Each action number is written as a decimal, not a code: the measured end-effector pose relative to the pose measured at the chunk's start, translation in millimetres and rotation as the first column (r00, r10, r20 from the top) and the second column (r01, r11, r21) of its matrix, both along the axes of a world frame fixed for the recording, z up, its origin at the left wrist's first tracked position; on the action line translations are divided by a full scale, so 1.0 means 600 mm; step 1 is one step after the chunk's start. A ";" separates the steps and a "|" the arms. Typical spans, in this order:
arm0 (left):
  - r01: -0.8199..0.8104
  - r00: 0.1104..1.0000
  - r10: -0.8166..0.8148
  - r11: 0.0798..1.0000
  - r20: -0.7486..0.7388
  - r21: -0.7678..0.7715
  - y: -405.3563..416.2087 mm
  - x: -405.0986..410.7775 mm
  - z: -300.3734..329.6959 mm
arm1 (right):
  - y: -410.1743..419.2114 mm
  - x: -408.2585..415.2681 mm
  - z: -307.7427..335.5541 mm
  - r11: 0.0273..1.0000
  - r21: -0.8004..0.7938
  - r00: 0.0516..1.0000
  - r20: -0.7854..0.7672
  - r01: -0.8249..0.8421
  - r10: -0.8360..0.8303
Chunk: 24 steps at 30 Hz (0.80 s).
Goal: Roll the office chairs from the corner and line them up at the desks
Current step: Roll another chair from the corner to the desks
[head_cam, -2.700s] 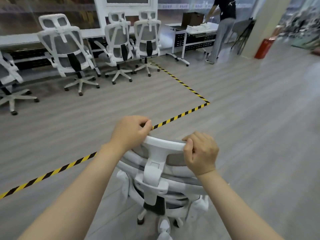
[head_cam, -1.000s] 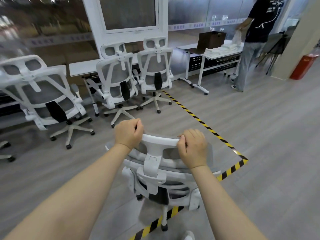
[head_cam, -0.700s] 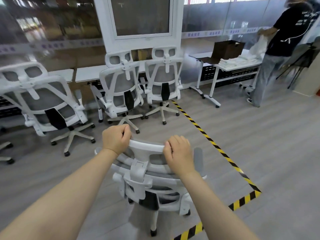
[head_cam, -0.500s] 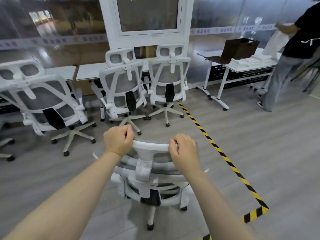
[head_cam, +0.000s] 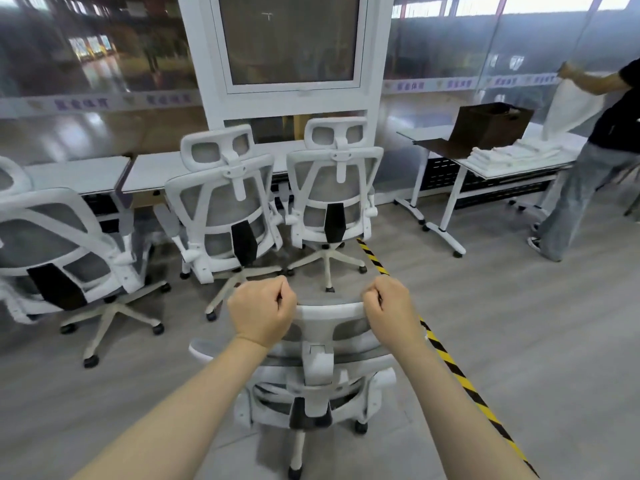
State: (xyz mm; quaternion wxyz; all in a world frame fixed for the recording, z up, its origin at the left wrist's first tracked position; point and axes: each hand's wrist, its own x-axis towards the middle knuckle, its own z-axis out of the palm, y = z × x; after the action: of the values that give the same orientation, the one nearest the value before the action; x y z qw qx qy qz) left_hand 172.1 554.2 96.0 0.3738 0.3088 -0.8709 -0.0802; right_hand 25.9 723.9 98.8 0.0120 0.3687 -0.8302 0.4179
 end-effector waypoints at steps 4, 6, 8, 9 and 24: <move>0.038 0.999 -0.038 0.999 0.006 -0.013 -0.033 -0.100 0.008 | -0.043 -0.101 0.006 0.999 0.001 0.999 0.015 0.038 -0.038; 0.045 0.999 -0.044 0.999 0.013 -0.009 -0.049 -0.149 0.012 | -0.060 -0.150 0.004 0.998 -0.004 0.998 0.036 0.059 -0.058; 0.042 0.999 -0.042 0.999 0.006 -0.006 -0.064 -0.197 0.015 | -0.077 -0.200 0.003 0.998 -0.004 0.997 0.044 0.063 -0.062; 0.037 0.999 -0.037 0.999 0.002 -0.004 -0.070 -0.220 0.016 | -0.085 -0.222 0.005 0.998 0.002 0.998 0.042 0.055 -0.055; 0.072 0.997 -0.071 0.997 0.043 -0.041 -0.070 -0.547 0.013 | -0.113 -0.577 0.018 0.999 0.036 0.999 0.049 0.007 -0.009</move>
State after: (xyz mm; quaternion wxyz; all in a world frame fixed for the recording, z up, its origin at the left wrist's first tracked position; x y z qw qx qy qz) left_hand -155.9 512.1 103.9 0.3588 0.2711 -0.8906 -0.0687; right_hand -320.4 656.1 109.3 -0.0133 0.3551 -0.8392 0.4117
